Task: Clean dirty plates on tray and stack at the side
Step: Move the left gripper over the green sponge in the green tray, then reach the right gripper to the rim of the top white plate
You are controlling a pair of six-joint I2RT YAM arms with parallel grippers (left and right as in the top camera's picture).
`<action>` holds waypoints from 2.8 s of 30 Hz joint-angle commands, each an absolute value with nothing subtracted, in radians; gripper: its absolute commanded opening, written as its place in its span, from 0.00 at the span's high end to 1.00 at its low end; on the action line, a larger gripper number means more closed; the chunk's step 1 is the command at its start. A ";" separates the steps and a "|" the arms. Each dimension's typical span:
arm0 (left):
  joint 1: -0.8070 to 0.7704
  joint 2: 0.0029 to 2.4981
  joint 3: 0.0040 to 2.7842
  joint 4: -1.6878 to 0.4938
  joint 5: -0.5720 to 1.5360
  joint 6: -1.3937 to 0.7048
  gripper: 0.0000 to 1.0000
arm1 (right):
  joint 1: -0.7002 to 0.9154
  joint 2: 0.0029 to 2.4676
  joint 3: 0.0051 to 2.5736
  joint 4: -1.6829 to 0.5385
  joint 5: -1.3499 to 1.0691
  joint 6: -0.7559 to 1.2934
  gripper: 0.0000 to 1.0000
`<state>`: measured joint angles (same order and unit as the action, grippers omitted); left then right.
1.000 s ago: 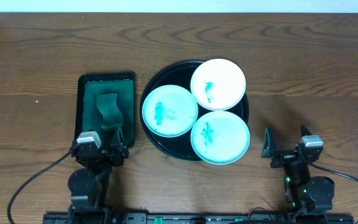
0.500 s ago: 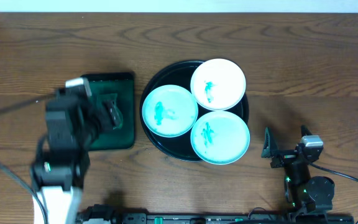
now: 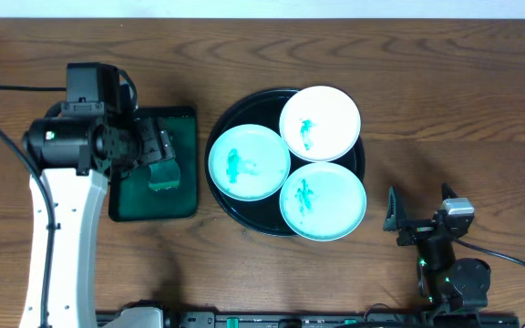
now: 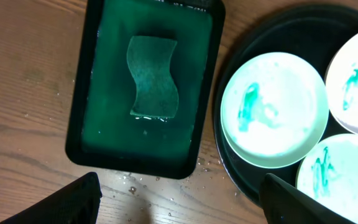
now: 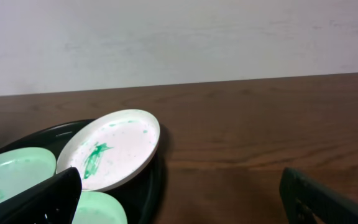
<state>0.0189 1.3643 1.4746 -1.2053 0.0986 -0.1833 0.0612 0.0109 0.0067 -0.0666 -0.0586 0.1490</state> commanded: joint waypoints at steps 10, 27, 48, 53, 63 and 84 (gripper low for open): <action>0.020 1.365 1.496 -1.208 0.097 -0.185 0.18 | 0.056 0.007 0.006 -0.041 -0.481 0.373 0.01; 0.020 1.365 1.495 -1.200 0.098 -0.185 0.18 | 0.056 0.250 0.223 -0.276 -0.661 0.225 0.01; 0.020 1.365 1.495 -1.188 0.098 -0.185 0.18 | 0.196 1.607 1.763 -1.267 -0.318 -0.002 0.01; 0.020 1.365 1.495 -1.187 0.098 -0.185 0.18 | 0.261 1.890 2.046 -1.486 -0.285 -0.001 0.01; 0.020 1.365 1.495 -1.188 0.098 -0.185 0.18 | 0.400 2.109 2.140 -1.499 -0.307 0.016 0.01; 0.020 1.365 1.495 -1.188 0.097 -0.184 0.18 | 0.550 2.135 1.831 -1.248 -0.289 0.324 0.26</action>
